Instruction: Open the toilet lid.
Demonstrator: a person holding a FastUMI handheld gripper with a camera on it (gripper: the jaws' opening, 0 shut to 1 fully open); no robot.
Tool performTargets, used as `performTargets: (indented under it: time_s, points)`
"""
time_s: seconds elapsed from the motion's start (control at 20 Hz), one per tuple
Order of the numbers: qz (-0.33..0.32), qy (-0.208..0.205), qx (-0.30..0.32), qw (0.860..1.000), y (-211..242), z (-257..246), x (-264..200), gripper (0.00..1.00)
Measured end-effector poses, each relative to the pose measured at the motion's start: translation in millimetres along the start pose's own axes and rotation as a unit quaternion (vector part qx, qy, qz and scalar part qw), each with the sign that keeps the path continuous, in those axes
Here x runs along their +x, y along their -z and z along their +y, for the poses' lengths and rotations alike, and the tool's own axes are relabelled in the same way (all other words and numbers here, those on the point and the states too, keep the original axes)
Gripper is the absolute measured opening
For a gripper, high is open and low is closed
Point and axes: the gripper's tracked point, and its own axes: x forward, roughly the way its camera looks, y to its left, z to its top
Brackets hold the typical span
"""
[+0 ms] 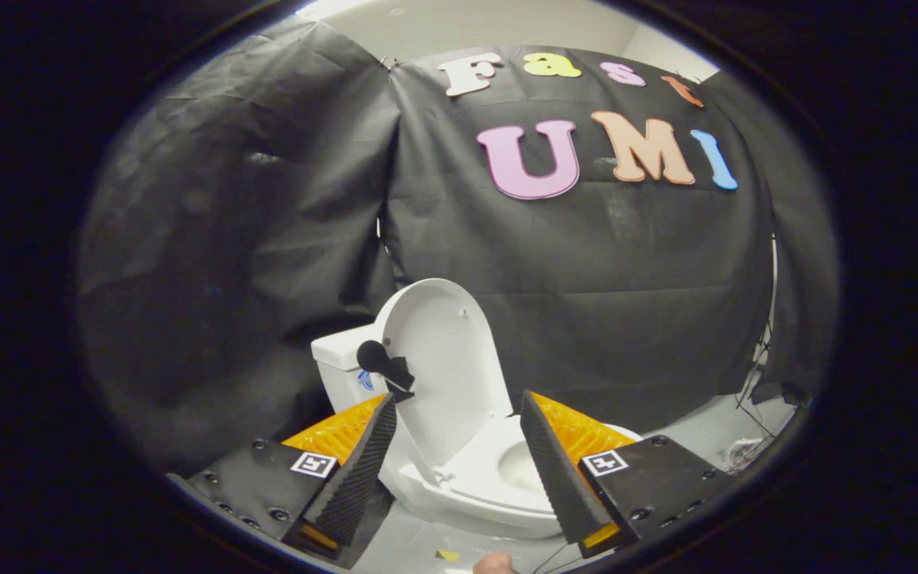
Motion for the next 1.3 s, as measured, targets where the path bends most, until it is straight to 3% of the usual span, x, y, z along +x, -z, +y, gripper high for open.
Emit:
performTargets:
  time_s: [0.5,0.75,1.05,1.3]
  points:
    - [-0.007,-0.011,-0.018,1.0,22.4,-46.7,-58.2,0.96]
    - [-0.033,-0.016,0.007,0.999,18.3,-63.2,-54.3,0.96]
    - [-0.037,-0.008,-0.033,0.999,15.4,-85.8,-39.0,0.96]
    - [-0.021,-0.029,-0.043,0.998,16.3,-90.0,-36.8,0.96]
